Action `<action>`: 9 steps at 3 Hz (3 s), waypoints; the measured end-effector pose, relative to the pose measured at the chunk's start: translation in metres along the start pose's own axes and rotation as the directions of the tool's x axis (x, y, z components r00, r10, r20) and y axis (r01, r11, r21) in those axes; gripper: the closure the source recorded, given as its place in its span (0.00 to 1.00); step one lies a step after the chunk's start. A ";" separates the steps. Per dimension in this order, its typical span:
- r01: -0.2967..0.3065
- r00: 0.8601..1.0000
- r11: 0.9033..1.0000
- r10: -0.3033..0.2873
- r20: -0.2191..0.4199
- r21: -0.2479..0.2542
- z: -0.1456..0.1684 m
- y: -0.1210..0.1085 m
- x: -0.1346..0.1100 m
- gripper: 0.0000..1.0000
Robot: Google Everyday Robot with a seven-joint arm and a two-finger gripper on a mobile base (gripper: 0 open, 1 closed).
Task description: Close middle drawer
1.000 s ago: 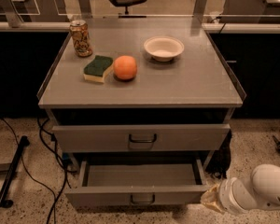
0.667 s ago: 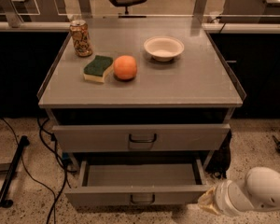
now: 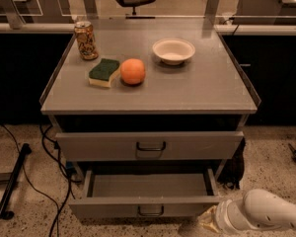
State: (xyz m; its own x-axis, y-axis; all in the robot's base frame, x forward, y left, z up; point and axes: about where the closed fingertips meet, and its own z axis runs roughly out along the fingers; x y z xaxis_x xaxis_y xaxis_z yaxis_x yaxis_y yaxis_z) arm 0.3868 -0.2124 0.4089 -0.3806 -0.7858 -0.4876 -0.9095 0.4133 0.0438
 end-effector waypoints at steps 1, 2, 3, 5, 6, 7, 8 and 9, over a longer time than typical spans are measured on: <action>0.028 0.999 0.999 -0.030 0.032 0.046 0.017 -0.008 -0.004 1.00; 0.085 0.992 0.988 -0.096 0.085 0.128 0.029 -0.019 -0.015 1.00; 0.146 0.975 0.967 -0.176 0.132 0.210 0.039 -0.033 -0.029 1.00; 0.214 0.945 0.923 -0.278 0.171 0.320 0.055 -0.066 -0.056 1.00; 0.223 0.939 0.910 -0.297 0.174 0.350 0.060 -0.083 -0.066 1.00; 0.219 0.935 0.897 -0.305 0.181 0.383 0.060 -0.103 -0.076 1.00; 0.209 0.931 0.886 -0.309 0.192 0.414 0.057 -0.123 -0.084 1.00; 0.204 0.929 0.881 -0.311 0.198 0.427 0.055 -0.131 -0.088 1.00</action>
Offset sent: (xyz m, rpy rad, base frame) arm 0.0512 0.0282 -0.0193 0.0349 -0.3434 0.0290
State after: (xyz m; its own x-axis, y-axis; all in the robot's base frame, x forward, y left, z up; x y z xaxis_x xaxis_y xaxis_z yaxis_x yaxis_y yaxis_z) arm 0.5487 -0.1716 0.3983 -0.0375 -0.7677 -0.6397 -0.8072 0.4006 -0.4335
